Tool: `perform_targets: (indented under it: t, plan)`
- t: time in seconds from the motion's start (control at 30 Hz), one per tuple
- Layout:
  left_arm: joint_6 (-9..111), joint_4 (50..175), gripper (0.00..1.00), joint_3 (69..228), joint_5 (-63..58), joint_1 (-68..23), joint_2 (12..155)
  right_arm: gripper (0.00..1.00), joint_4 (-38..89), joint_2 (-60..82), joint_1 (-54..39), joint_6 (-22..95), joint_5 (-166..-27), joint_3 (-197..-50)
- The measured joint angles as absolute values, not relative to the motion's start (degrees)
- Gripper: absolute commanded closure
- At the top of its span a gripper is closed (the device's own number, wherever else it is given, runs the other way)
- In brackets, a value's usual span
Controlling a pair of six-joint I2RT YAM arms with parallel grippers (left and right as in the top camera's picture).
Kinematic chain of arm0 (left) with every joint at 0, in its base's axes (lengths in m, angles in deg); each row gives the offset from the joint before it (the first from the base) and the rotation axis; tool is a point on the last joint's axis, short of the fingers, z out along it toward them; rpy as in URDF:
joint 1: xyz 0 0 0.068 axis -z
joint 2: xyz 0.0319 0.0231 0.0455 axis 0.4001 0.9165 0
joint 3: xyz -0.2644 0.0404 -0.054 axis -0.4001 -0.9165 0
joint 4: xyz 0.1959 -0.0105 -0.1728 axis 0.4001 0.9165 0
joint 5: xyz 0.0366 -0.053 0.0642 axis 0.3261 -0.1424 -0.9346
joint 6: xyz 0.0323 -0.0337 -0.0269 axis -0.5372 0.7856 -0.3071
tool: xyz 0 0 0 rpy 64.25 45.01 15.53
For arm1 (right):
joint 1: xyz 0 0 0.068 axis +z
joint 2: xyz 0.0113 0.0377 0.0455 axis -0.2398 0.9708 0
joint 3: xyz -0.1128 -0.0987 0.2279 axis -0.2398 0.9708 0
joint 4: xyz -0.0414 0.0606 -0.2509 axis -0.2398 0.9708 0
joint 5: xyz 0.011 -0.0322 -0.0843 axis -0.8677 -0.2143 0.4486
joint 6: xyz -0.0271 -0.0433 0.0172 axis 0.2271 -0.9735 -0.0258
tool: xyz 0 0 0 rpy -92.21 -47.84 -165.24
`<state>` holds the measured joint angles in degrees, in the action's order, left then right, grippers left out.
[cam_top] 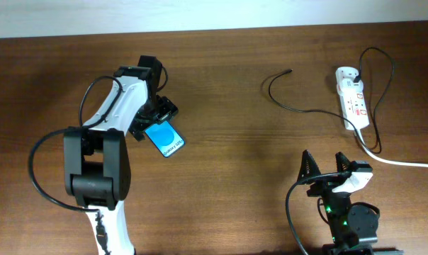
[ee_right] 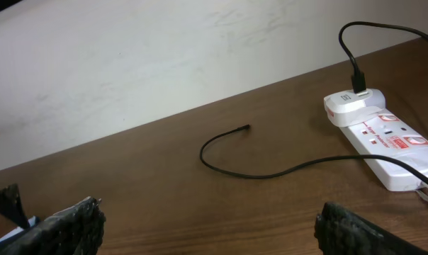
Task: Plug charger to phone and switch on socket
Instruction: 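Lift the phone with the left gripper and tilt it upright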
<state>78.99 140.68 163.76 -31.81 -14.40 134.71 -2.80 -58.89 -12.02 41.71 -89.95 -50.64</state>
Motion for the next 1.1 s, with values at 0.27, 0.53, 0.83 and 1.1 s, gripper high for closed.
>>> perform_targets:
  t: [0.27, 0.53, 0.83, 1.1]
  plan:
    - [80.5, 137.6, 0.01, 160.2, -31.3, -14.4, 135.0, 0.02, -2.8, -58.9, -12.0, 41.7, -90.0, -50.6]
    - [80.7, 138.1, 0.01, 160.2, -27.1, -14.5, 135.4, 0.01, -2.8, -58.9, -12.0, 41.7, -90.0, -50.6]
    - [81.5, 144.2, 0.01, 166.0, -27.2, -14.5, 136.3, 0.02, -2.8, -58.9, -12.0, 41.7, -90.0, -50.6]
    - [88.3, 142.6, 0.01, 166.1, -27.3, -14.5, 136.3, 0.01, -2.8, -58.9, -12.0, 41.8, -90.0, -50.6]
